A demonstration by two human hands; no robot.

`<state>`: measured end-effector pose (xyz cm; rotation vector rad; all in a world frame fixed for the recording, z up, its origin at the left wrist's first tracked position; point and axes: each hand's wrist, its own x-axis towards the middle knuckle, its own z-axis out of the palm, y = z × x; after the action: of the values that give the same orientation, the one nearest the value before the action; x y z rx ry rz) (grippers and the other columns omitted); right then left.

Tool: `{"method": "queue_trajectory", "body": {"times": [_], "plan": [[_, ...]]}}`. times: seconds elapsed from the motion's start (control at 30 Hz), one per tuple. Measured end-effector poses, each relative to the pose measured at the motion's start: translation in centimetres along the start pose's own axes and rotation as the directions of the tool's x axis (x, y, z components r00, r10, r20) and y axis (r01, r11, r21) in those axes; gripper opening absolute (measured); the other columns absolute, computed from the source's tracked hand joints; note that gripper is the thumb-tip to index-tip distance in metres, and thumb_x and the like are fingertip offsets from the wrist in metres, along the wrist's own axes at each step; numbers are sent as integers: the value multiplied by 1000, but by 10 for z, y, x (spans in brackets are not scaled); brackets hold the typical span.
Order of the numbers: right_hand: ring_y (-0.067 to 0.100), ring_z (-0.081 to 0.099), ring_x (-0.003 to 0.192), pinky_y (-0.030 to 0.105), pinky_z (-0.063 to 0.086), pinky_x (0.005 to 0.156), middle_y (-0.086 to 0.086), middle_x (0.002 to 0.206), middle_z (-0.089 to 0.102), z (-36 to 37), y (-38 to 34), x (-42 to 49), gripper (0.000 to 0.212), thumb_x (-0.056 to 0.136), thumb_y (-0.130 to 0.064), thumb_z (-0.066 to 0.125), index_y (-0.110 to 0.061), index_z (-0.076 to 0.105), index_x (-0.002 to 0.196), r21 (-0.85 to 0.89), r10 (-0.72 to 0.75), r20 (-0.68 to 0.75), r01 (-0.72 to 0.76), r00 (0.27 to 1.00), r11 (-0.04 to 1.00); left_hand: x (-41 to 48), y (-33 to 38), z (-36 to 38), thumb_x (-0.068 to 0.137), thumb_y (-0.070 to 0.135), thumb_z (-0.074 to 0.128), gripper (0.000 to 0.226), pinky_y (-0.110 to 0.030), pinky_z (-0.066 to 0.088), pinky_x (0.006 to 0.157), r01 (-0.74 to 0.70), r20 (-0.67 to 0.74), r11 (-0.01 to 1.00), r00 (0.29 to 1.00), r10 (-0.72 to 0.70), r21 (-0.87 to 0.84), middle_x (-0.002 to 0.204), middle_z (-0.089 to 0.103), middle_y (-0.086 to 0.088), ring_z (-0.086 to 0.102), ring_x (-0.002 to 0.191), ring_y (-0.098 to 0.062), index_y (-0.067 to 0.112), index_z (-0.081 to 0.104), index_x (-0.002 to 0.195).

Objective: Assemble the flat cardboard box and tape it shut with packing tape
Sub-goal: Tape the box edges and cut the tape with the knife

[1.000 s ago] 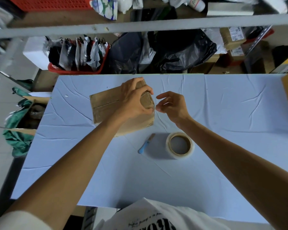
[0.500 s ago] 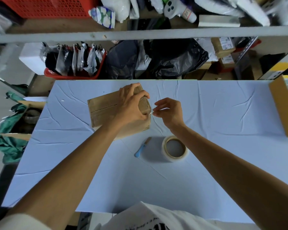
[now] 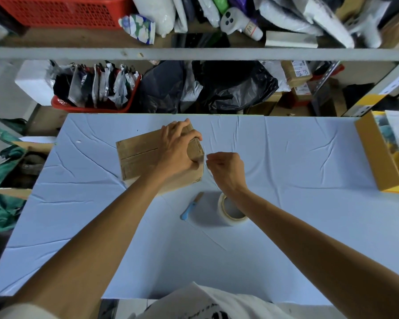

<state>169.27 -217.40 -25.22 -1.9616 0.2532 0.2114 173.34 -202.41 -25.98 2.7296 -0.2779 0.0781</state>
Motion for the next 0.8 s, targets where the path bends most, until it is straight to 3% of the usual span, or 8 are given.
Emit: {"method": "queue_trajectory", "body": {"times": [0.07, 0.17, 0.3, 0.43, 0.57, 0.67, 0.73, 0.8], "plan": [[-2, 44, 41, 9, 30, 44, -15, 47, 44, 4, -4, 0, 26, 79, -6, 56, -23, 54, 60, 8, -22, 6, 22, 1000, 1000, -1, -1, 1, 50, 34, 83, 59, -54, 16, 112, 7, -13, 999, 1000, -8, -31, 147, 33, -7, 26, 134, -33, 28, 62, 105], [3, 41, 38, 11, 28, 40, -12, 34, 43, 7, -7, -1, 21, 80, -14, 63, -10, 65, 60, 25, -30, 5, 30, 1000, 999, -2, -2, 4, 45, 31, 83, 61, -53, 19, 111, 6, -19, 999, 1000, -7, -41, 147, 35, -7, 27, 132, -34, 29, 62, 102], [12, 28, 45, 22, 25, 45, -4, 38, 35, 13, -9, -1, 32, 81, -22, 62, -6, 58, 54, -13, -62, -18, 62, 998, 998, 2, -8, 7, 44, 32, 83, 64, -31, 23, 101, 21, -45, 996, 999, -25, -85, 144, 40, -2, 32, 128, -29, 36, 61, 104], [6, 32, 43, 19, 32, 46, 2, 49, 53, 16, -8, -1, 20, 77, -32, 73, -13, 78, 82, 126, 23, -46, -17, 999, 992, 1, -11, 3, 49, 36, 83, 96, -35, 25, 110, 2, -11, 991, 1000, -4, -137, 148, 37, -4, 32, 132, -27, 34, 43, 137], [11, 43, 45, 24, 40, 46, -5, 49, 54, 15, -16, 9, 6, 68, -21, 81, -18, 76, 70, 156, 86, -44, -78, 995, 985, -5, -11, -27, 62, 25, 86, 105, -35, 28, 112, 75, 164, 893, 986, -2, -444, 150, 32, -1, 28, 138, -19, 31, 25, 148], [15, 67, 59, 31, 60, 66, -2, 63, 69, 17, -19, 17, 23, 72, -20, 82, -12, 75, 92, 145, 114, -69, -103, 991, 984, -20, -31, -51, 77, 14, 74, 67, -33, 36, 108, 156, -41, 852, 978, -204, -500, 142, 42, -1, 40, 130, -15, 24, 45, 137], [20, 70, 64, 37, 61, 70, 2, 66, 71, 17, -18, 18, 24, 72, -21, 82, -10, 74, 92, 130, 108, -71, -98, 992, 987, -40, -53, -57, 81, 21, 68, 52, -38, 43, 98, 370, -219, 838, 849, -481, -401, 133, 47, -7, 46, 122, -24, 19, 49, 130], [22, 71, 67, 38, 61, 71, 3, 70, 72, 17, -17, 20, 31, 71, -20, 82, -10, 73, 99, 134, 117, -56, -109, 992, 985, -63, -69, -56, 81, 35, 68, 58, -41, 44, 89, 629, -142, 676, 684, -716, -384, 131, 46, -14, 48, 118, -33, 13, 45, 129]]}}
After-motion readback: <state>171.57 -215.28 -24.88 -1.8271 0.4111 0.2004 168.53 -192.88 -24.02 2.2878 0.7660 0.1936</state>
